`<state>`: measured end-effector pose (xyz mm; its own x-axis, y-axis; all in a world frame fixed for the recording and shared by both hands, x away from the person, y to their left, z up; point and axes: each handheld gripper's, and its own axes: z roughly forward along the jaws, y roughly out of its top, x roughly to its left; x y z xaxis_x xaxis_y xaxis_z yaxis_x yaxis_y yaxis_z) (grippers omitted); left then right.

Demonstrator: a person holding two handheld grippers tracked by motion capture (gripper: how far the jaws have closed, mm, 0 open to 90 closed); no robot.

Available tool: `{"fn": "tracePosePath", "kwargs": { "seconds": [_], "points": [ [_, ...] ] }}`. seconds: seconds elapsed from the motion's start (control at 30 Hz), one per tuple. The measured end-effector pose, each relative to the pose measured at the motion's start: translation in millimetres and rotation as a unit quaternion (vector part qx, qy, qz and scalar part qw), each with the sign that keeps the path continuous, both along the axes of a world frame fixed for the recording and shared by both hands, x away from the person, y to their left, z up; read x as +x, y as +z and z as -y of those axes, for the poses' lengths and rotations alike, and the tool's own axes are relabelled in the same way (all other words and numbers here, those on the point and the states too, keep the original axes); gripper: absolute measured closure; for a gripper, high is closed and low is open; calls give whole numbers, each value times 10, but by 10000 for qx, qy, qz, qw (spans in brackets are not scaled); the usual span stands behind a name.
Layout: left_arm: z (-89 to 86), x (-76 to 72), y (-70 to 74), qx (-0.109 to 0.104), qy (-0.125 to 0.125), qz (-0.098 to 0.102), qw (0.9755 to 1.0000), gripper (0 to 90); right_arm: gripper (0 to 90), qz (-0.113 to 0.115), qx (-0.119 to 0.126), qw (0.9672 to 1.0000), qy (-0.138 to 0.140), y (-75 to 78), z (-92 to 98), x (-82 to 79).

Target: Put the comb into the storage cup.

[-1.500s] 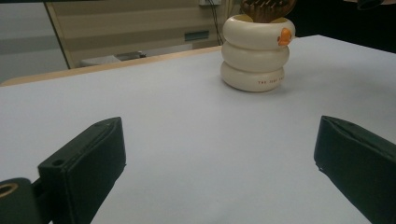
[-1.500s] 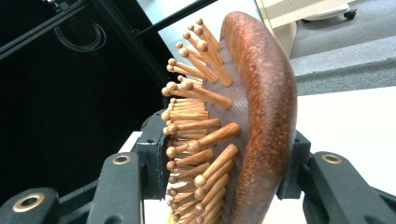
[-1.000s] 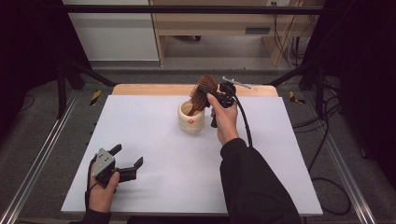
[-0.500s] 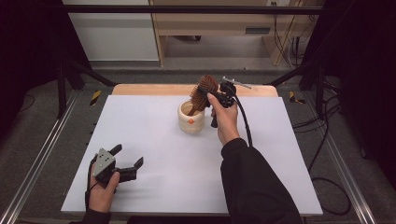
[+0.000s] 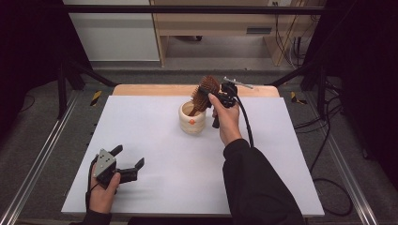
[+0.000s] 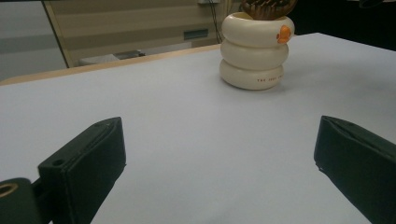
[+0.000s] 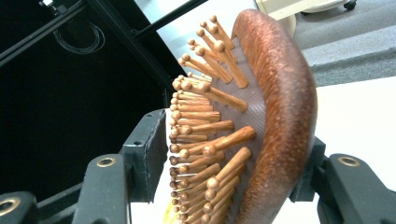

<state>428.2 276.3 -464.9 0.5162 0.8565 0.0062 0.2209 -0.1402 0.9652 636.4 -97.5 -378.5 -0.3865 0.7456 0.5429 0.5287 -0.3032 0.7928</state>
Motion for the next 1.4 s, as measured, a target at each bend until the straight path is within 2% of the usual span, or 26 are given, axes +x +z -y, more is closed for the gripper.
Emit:
{"fn": "tracePosePath", "kwargs": {
  "seconds": [0.77,0.9,1.1,1.27,1.4],
  "points": [
    [3,1,-1,10,-2,-1,10000,19,311,77,-48,10000,-27,59,47,-30],
    [3,0,-1,15,-2,-1,10000,19,295,86,64,9999,-49,83,53,-46],
    [0,0,0,13,4,1,10000,19,283,162,97,9998,-45,132,79,-74],
    [-1,-1,0,14,12,2,10000,19,268,364,10,9993,-102,184,131,-115],
    [1,0,-1,19,14,0,10000,19,260,420,73,9990,-91,221,162,-134]
  ]
}}
